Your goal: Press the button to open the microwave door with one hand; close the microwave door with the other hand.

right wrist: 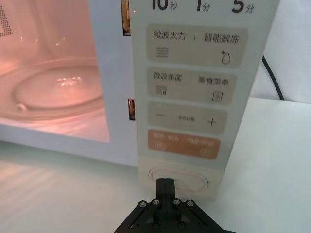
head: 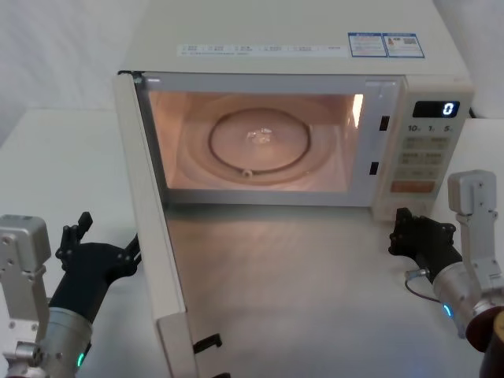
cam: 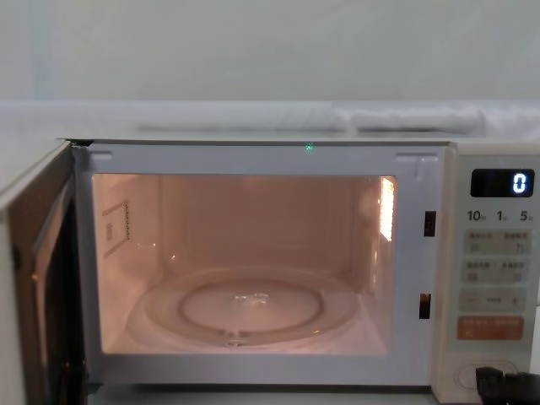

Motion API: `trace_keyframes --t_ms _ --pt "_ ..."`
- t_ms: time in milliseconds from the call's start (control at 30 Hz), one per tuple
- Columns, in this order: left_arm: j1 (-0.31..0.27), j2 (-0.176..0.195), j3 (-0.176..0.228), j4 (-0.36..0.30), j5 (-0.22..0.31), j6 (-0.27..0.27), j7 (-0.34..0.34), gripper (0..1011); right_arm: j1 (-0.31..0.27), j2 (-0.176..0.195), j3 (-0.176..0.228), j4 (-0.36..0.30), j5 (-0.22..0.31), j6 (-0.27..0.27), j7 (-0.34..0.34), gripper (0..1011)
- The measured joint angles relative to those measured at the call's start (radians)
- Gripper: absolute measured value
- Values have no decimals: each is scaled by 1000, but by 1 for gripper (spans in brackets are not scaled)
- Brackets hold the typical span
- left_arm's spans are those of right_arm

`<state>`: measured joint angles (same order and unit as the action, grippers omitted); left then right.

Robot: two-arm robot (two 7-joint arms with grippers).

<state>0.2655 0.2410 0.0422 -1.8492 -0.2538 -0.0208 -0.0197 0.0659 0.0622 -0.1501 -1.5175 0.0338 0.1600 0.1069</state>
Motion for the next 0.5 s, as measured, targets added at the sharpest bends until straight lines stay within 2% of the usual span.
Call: trace_keyframes --t_ms 500 --pt "0 0 0 0 0 0 0 1001 -101 23 4 -145 12 28 13 0"
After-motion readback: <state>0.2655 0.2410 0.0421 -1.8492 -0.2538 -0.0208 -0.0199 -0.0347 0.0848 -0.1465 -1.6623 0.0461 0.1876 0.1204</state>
